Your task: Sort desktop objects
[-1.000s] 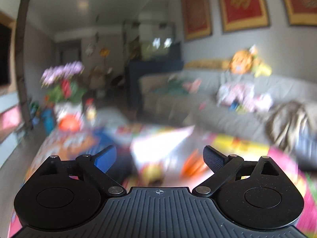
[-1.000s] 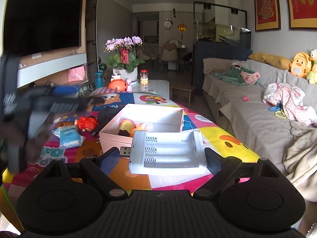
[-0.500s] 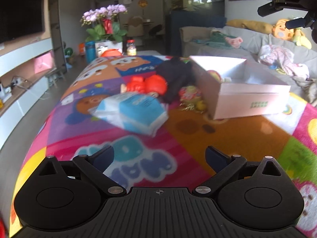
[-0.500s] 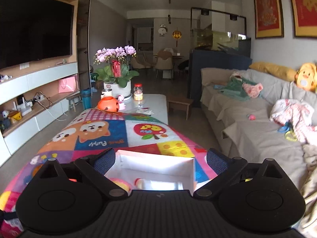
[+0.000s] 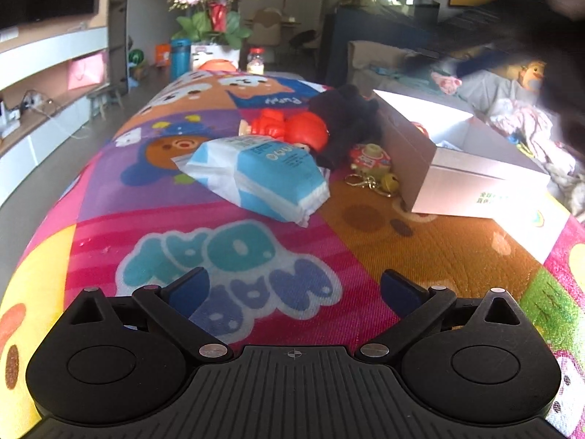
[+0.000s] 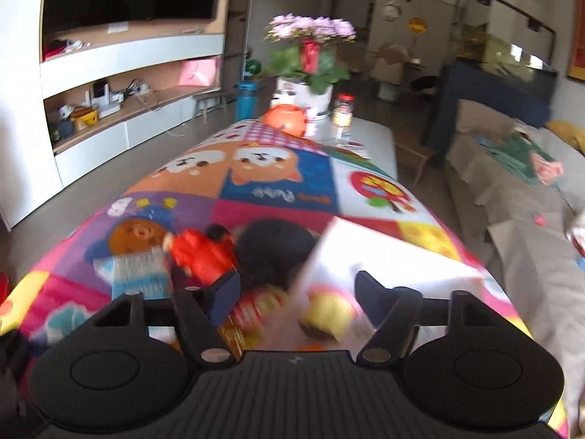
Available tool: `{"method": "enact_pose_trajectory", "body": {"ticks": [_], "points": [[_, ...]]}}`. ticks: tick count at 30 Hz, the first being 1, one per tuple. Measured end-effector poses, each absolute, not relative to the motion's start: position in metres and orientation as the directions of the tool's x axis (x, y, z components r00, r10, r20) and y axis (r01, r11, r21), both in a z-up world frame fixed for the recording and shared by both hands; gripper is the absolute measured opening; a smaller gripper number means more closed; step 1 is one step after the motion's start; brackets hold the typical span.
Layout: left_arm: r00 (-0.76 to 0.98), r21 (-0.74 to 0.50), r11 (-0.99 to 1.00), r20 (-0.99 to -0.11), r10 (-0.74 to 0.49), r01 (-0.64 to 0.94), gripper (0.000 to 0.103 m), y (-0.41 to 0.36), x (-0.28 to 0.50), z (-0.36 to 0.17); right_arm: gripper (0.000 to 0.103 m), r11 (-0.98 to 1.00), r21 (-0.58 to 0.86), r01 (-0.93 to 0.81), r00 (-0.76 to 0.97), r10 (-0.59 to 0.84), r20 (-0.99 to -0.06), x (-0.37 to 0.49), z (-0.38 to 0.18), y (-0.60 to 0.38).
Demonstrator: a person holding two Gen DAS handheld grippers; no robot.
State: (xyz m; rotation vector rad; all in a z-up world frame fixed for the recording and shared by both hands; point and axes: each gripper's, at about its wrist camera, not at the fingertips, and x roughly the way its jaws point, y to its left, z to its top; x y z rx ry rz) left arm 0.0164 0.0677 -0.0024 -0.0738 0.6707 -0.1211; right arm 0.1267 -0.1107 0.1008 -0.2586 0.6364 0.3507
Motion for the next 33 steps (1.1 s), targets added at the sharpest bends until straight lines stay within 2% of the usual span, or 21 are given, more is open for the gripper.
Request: {"method": "enact_pose_trajectory", "body": {"ticks": [1,8,11,12,14,20,28,31,33], "points": [[0.78,-0.112,0.99,-0.611,-0.137,0.087,0.102,0.068,0.016,-0.002,0.091,0.906,-0.14,-0.399,0.745,0.231,-0.626,0.143,0.098,-0.099],[0.803,-0.162,0.987,-0.585,-0.116,0.025,0.102,0.078,0.013,-0.001,0.091,0.846,-0.329,-0.42,0.722,0.092,-0.686,0.23,0.049,-0.034],[0.802,-0.183,0.983,-0.585,-0.121,0.015,0.102,0.082,0.014,-0.001,0.085,0.874,-0.253,-0.416,0.649,0.09,-0.755,0.252,0.036,-0.033],[0.803,-0.19,0.982,-0.584,-0.122,0.012,0.102,0.083,0.014,-0.001,0.075,0.883,-0.212,-0.419,0.615,0.105,-0.782,0.256,0.033,-0.035],[0.805,-0.202,0.979,-0.58,-0.126,0.007,0.102,0.085,0.014,-0.001,0.074,0.894,-0.178,-0.41,0.604,0.12,-0.788,0.254,0.034,-0.039],[0.804,-0.208,0.978,-0.579,-0.139,0.02,0.102,0.084,0.014,0.0,0.075,0.862,-0.107,-0.496,0.535,0.206,-0.82,0.214,0.039,-0.046],[0.793,-0.2,0.975,-0.578,-0.194,0.093,0.102,0.08,0.011,0.0,0.073,0.744,0.104,-0.66,0.335,0.415,-0.846,0.126,0.056,-0.059],[0.796,-0.191,0.977,-0.575,-0.191,0.097,0.103,0.079,0.009,0.001,0.074,0.749,0.1,-0.655,0.411,0.464,-0.784,0.089,0.074,-0.086],[0.796,-0.188,0.978,-0.577,-0.181,0.086,0.103,0.079,0.009,0.001,0.076,0.779,0.043,-0.625,0.511,0.45,-0.732,0.066,0.08,-0.108]]}}
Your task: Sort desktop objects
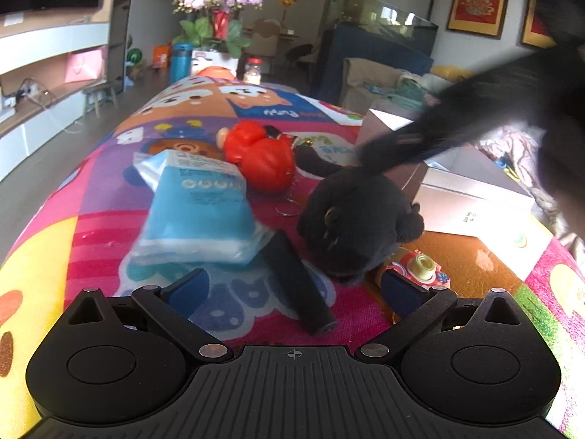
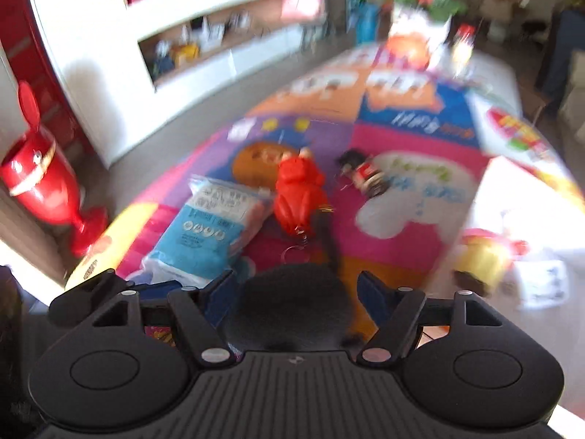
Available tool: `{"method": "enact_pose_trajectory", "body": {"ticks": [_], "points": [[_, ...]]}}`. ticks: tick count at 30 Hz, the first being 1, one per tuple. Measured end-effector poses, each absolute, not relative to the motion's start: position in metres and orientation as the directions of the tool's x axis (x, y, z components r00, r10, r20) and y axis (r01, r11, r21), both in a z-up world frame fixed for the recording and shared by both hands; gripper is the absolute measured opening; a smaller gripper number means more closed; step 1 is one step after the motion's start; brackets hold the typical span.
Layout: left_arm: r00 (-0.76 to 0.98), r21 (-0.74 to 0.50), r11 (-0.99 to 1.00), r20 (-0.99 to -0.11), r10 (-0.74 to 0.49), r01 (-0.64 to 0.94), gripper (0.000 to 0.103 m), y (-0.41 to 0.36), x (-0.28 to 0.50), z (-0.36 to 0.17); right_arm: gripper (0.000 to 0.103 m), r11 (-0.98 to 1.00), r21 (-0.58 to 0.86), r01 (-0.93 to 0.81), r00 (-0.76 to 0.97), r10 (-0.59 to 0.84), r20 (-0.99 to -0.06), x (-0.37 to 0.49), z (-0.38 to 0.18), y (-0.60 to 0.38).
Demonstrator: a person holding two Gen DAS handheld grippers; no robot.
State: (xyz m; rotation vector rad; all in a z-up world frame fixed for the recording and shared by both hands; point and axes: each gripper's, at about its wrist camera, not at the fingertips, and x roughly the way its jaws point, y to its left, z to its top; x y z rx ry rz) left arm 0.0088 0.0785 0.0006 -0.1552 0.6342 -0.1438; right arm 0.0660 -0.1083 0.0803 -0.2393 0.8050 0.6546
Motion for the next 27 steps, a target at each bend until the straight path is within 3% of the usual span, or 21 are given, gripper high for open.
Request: {"method": "enact_pose_trajectory", "body": {"ticks": [3,11,12,15,19,23,27], "points": [[0.793,-0.192,0.98,-0.588,-0.161,0.057,0.103,0.081,0.011,0.001,0.079,0.805,-0.055,-0.591,0.597,0.391,-0.701,0.035,0.071,-0.13],[0.788,-0.125,0.992,-0.613,-0.056,-0.026,0.103,0.092,0.01,0.01,0.079,0.802,0.011,-0.598,0.539,0.413,-0.734,0.008,0.024,-0.136],[0.787,-0.125,0.992,-0.615,-0.053,-0.031,0.103,0.093,0.008,0.013,0.076,0.805,0.032,-0.593,0.534,0.422,-0.733,0.011,0.022,-0.135],[0.787,-0.106,0.994,-0.615,-0.049,-0.021,0.103,0.09,0.003,0.021,0.047,0.8,0.059,-0.597,0.506,0.433,-0.746,0.011,0.014,-0.134],[0.795,-0.072,0.996,-0.602,-0.08,0.045,0.103,0.078,-0.003,0.031,0.046,0.793,-0.011,-0.609,0.544,0.407,-0.733,-0.003,0.011,-0.15],[0.797,-0.049,0.993,-0.592,-0.115,0.107,0.103,0.055,0.003,0.037,0.049,0.858,-0.21,-0.469,0.707,0.222,-0.671,-0.02,0.01,-0.183],[0.795,-0.055,0.992,-0.593,-0.125,0.116,0.103,0.027,0.023,0.039,0.076,0.949,-0.048,-0.312,0.736,0.209,-0.644,-0.026,0.018,-0.235]]}}
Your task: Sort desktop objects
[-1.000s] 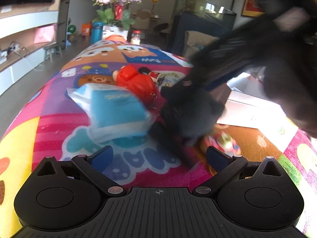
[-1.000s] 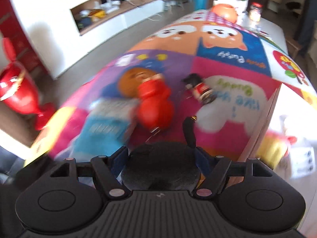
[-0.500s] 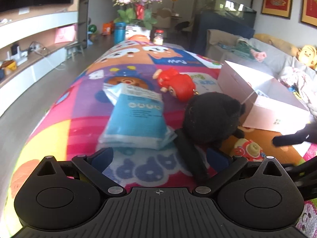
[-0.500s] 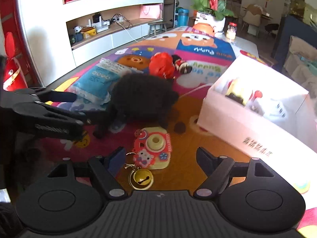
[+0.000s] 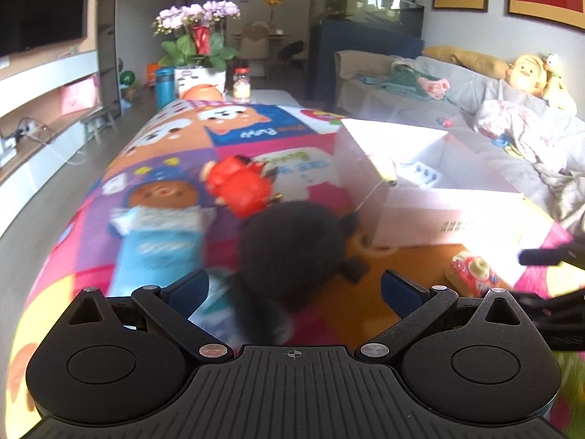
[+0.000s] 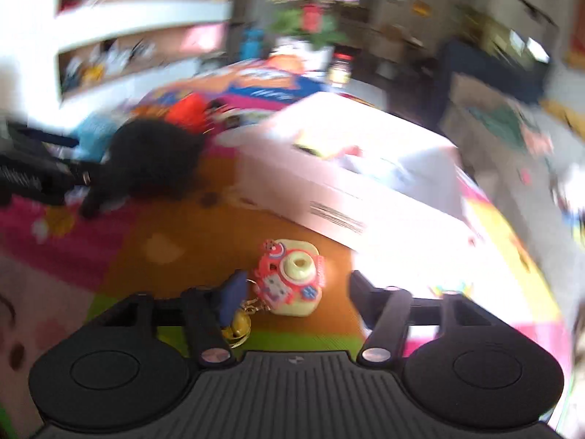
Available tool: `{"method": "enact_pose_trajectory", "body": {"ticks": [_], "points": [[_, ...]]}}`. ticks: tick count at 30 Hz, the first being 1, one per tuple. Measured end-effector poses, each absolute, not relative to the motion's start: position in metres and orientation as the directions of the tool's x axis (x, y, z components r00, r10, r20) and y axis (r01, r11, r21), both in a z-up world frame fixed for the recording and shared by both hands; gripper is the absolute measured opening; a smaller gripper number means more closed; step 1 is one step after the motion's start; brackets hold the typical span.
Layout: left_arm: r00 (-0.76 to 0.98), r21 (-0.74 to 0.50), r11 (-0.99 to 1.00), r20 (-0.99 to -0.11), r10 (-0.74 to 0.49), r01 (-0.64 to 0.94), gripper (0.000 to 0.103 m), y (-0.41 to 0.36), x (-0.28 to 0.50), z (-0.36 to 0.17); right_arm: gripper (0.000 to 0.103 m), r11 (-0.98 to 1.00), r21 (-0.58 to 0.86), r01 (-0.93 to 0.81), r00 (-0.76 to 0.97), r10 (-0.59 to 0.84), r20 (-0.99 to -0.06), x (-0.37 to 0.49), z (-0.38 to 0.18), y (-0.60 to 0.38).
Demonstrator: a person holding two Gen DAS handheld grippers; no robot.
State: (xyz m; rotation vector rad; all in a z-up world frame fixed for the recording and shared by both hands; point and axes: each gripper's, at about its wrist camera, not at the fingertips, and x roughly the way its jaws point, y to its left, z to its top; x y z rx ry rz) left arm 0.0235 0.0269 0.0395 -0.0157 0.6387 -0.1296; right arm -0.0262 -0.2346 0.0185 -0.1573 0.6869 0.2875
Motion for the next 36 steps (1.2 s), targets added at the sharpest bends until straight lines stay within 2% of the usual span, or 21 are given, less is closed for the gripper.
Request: {"method": "enact_pose_trajectory", "body": {"ticks": [1,5,11,12,13,15,18,21,23,24,26,28,31,34,36], "points": [[0.796,-0.042,0.993,-0.595,-0.112,0.108,0.103,0.02,0.031,0.038,0.08,0.961,-0.004,-0.275,0.743,0.209,-0.636,-0.028,0.018,-0.244],[0.794,0.041,0.998,-0.608,-0.008,0.041,0.103,0.003,0.06,0.03,0.083,0.977,0.111,-0.184,0.728,0.211,-0.652,-0.03,0.001,-0.265],[0.741,0.043,0.998,-0.672,-0.003,0.043,0.102,0.017,0.089,0.028,0.091,0.978,0.1,-0.183,0.736,0.203,-0.646,-0.036,-0.011,-0.264],[0.733,0.039,0.998,-0.68,-0.016,0.058,0.097,0.018,0.091,0.027,0.092,0.979,0.099,-0.181,0.732,0.201,-0.651,-0.036,-0.012,-0.264],[0.729,0.03,0.996,-0.683,-0.044,0.087,0.081,0.018,0.091,0.027,0.092,0.978,0.101,-0.182,0.733,0.203,-0.649,-0.036,-0.011,-0.262],[0.735,0.051,0.991,-0.675,-0.055,0.122,0.08,0.015,0.09,0.033,0.093,0.978,0.113,-0.178,0.734,0.208,-0.647,-0.036,-0.011,-0.264],[0.825,0.105,0.983,-0.561,-0.064,0.148,0.079,0.01,0.076,0.067,0.093,0.978,0.113,-0.176,0.735,0.207,-0.646,-0.037,-0.012,-0.264],[0.928,0.185,0.968,-0.362,-0.093,0.169,0.079,0.0,0.043,0.102,0.097,0.98,0.109,-0.167,0.734,0.198,-0.65,-0.033,-0.012,-0.264],[0.957,0.265,0.949,-0.273,-0.095,0.17,0.08,-0.012,0.021,0.101,0.097,0.98,0.106,-0.167,0.734,0.196,-0.651,-0.033,-0.012,-0.263],[0.961,0.31,0.935,-0.26,-0.093,0.175,0.08,-0.018,0.012,0.092,0.097,0.981,0.103,-0.166,0.734,0.192,-0.651,-0.033,-0.012,-0.262],[0.959,0.392,0.9,-0.27,-0.087,0.192,0.08,-0.03,-0.001,0.065,0.097,0.982,0.102,-0.159,0.736,0.187,-0.651,-0.034,-0.012,-0.263],[0.941,0.453,0.861,-0.33,-0.079,0.231,0.08,-0.037,-0.007,0.036,0.097,0.982,0.102,-0.157,0.735,0.185,-0.652,-0.034,-0.012,-0.263],[0.923,0.489,0.834,-0.379,-0.062,0.257,0.08,-0.038,-0.018,0.013,0.097,0.983,0.093,-0.156,0.735,0.178,-0.654,-0.034,-0.012,-0.261],[0.9,0.459,0.833,-0.424,-0.1,0.309,0.082,-0.031,-0.032,0.008,0.099,0.983,0.094,-0.155,0.733,0.178,-0.656,-0.032,-0.012,-0.262],[0.86,0.381,0.845,-0.483,-0.165,0.376,0.083,-0.023,-0.041,0.007,0.1,0.983,0.095,-0.16,0.729,0.182,-0.66,-0.031,-0.012,-0.262]]}}
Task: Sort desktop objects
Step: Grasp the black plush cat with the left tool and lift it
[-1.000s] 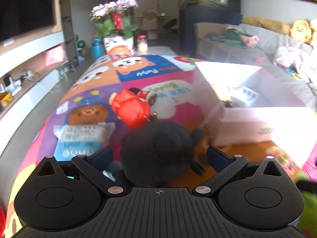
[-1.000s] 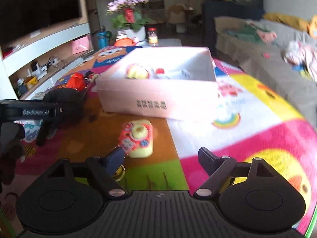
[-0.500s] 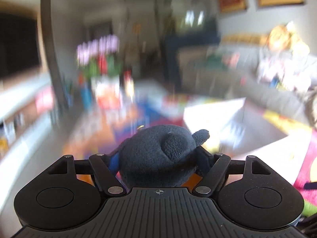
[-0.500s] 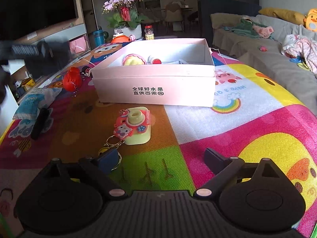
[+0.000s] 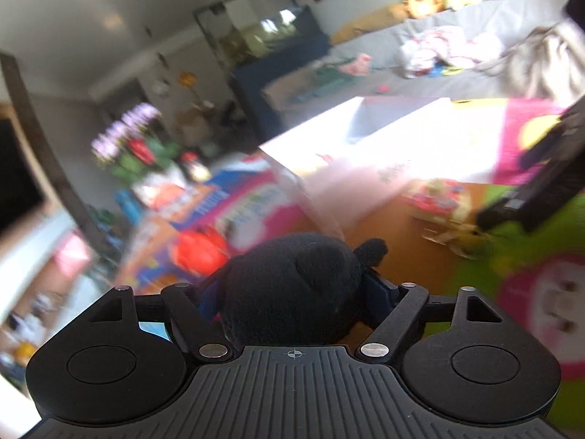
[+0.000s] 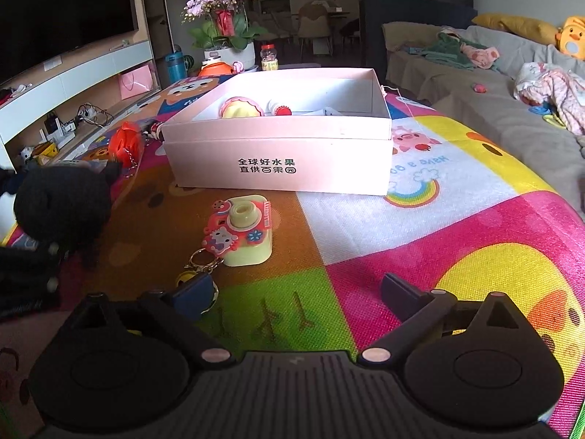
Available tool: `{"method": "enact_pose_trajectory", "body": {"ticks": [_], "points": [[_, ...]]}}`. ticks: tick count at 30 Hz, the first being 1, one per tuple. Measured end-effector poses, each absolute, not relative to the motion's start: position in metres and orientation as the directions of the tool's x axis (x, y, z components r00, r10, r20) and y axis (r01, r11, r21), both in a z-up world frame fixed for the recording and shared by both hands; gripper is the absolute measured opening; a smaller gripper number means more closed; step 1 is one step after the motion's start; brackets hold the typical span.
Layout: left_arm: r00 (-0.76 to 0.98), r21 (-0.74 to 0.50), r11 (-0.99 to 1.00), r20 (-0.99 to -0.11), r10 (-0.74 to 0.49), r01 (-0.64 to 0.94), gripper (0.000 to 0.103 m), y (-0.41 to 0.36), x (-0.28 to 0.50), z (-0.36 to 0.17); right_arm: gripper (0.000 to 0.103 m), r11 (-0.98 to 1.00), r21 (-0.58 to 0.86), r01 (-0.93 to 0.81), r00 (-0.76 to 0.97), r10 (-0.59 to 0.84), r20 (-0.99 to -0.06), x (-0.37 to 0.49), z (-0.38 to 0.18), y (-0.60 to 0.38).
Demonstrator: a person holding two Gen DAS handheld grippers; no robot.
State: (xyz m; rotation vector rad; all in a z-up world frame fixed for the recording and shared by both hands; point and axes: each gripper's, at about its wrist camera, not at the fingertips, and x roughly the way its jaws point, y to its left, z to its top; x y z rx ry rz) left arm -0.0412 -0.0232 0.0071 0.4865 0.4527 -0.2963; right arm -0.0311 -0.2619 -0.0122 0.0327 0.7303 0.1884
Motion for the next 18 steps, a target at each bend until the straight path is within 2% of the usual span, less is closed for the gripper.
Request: {"method": "enact_pose_trajectory", "body": {"ticks": [2,5,11,15,18], "points": [[0.815,0.276,0.862,-0.532,-0.231,0.425,0.086,-0.011,-0.047,0.007,0.1,0.982,0.1,-0.162,0.731,0.187,-0.656,-0.031,-0.01,-0.262],[0.779,0.163,0.882,-0.557,-0.288,0.443,0.092,-0.001,-0.051,0.012,0.1,0.973,0.124,-0.196,0.743,0.23,-0.628,-0.03,0.006,-0.258],[0.704,-0.091,0.889,-0.577,-0.415,0.449,0.095,0.029,-0.058,0.022,0.1,0.886,0.221,-0.407,0.66,0.453,-0.6,-0.014,0.047,-0.218],[0.713,-0.11,0.9,-0.572,-0.405,0.422,0.097,0.038,-0.064,0.027,0.1,0.806,0.259,-0.532,0.547,0.561,-0.621,0.002,0.059,-0.167],[0.739,-0.032,0.943,-0.612,-0.281,0.332,0.099,0.046,-0.066,0.027,0.097,0.793,0.164,-0.586,0.562,0.544,-0.623,-0.002,0.066,-0.132]]}}
